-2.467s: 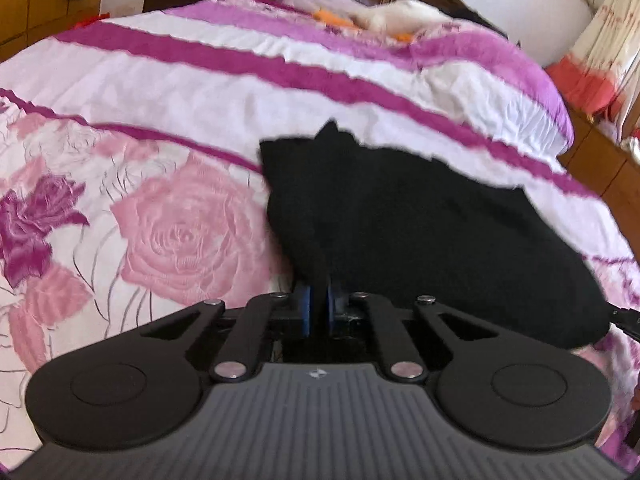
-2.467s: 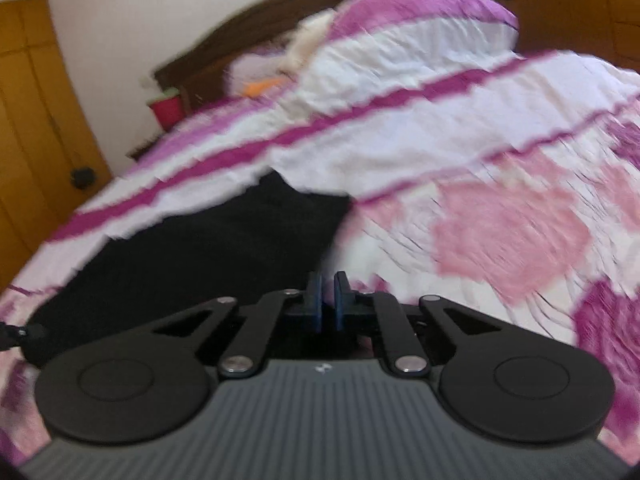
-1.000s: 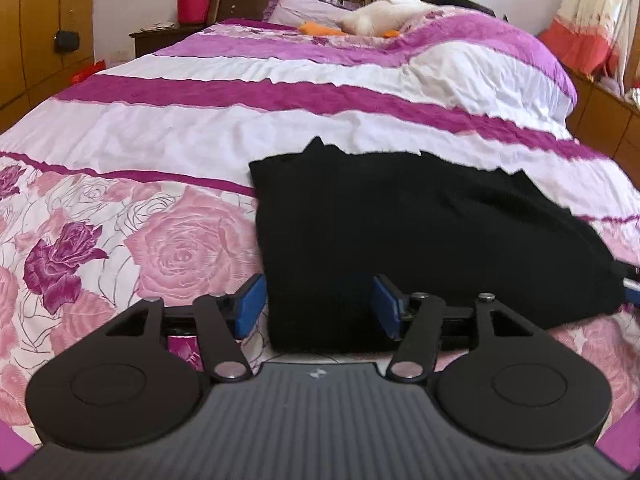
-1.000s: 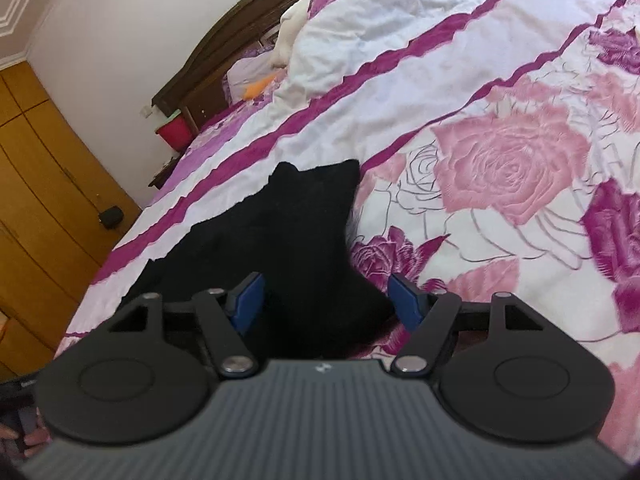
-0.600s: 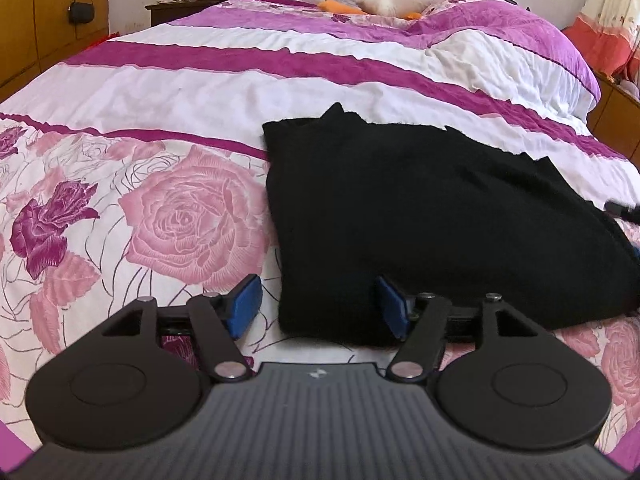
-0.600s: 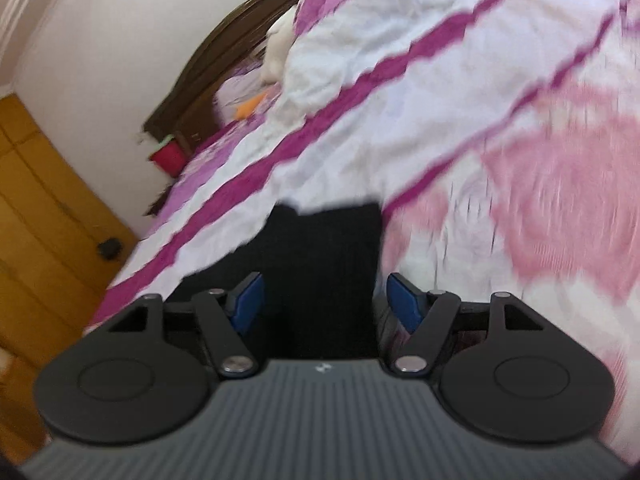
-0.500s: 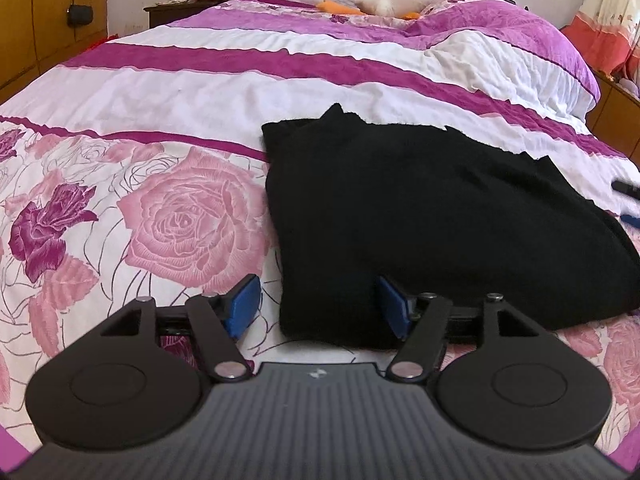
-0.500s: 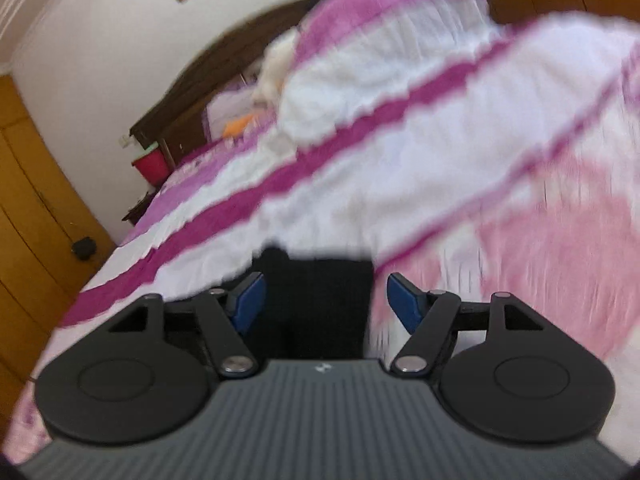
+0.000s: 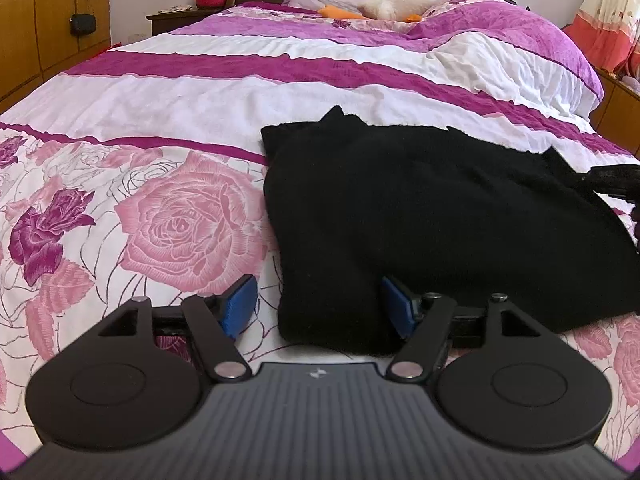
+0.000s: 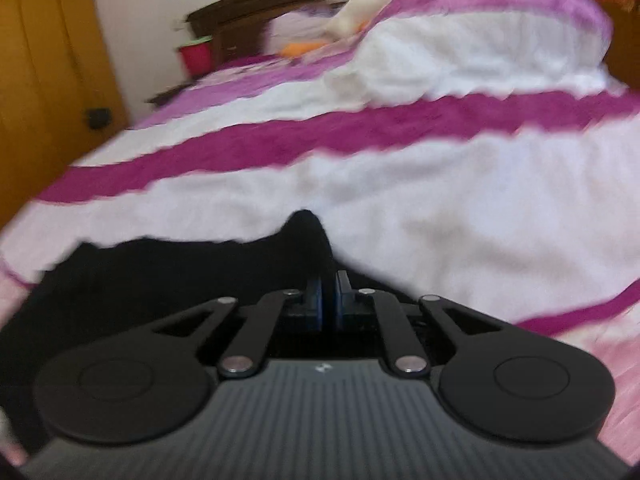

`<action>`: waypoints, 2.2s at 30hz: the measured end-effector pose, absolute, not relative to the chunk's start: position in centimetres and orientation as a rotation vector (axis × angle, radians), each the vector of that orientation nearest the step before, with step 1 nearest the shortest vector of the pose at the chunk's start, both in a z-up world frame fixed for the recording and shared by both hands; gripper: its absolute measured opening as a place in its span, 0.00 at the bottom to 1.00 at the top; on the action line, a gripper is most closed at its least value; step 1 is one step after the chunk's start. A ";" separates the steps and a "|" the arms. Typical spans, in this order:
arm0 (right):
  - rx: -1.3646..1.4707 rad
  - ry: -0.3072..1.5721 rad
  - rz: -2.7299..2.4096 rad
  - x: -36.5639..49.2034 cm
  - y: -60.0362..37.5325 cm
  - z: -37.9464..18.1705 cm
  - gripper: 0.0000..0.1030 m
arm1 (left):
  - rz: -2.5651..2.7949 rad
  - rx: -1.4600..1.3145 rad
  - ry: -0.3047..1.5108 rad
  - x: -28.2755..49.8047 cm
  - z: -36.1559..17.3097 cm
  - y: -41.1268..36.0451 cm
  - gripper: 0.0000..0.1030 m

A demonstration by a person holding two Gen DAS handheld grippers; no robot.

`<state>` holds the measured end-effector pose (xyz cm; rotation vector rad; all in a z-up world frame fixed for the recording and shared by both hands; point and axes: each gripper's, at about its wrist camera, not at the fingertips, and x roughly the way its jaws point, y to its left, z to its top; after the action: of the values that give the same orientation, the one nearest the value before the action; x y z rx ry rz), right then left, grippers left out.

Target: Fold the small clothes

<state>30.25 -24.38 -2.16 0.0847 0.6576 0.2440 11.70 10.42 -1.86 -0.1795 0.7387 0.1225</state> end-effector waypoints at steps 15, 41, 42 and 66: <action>0.336 0.691 0.207 22.9 -29.9 -0.4 0.57 | 0.128 -0.188 0.739 11.1 -1.1 10.6 0.74; 0.713 0.680 0.303 19.4 -31.1 -6.2 0.42 | 0.165 -0.189 0.767 10.5 -1.2 9.8 0.75; 0.749 0.681 0.307 19.6 -31.3 -6.5 0.38 | 0.166 -0.190 0.768 10.5 -1.2 9.8 0.75; 0.609 0.507 0.324 19.3 -26.7 1.4 0.19 | 0.210 -0.227 0.733 8.5 1.1 13.3 0.75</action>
<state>19.31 -26.73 1.40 0.6086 0.5070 0.3239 8.53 13.25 1.11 -0.2272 0.7327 0.2097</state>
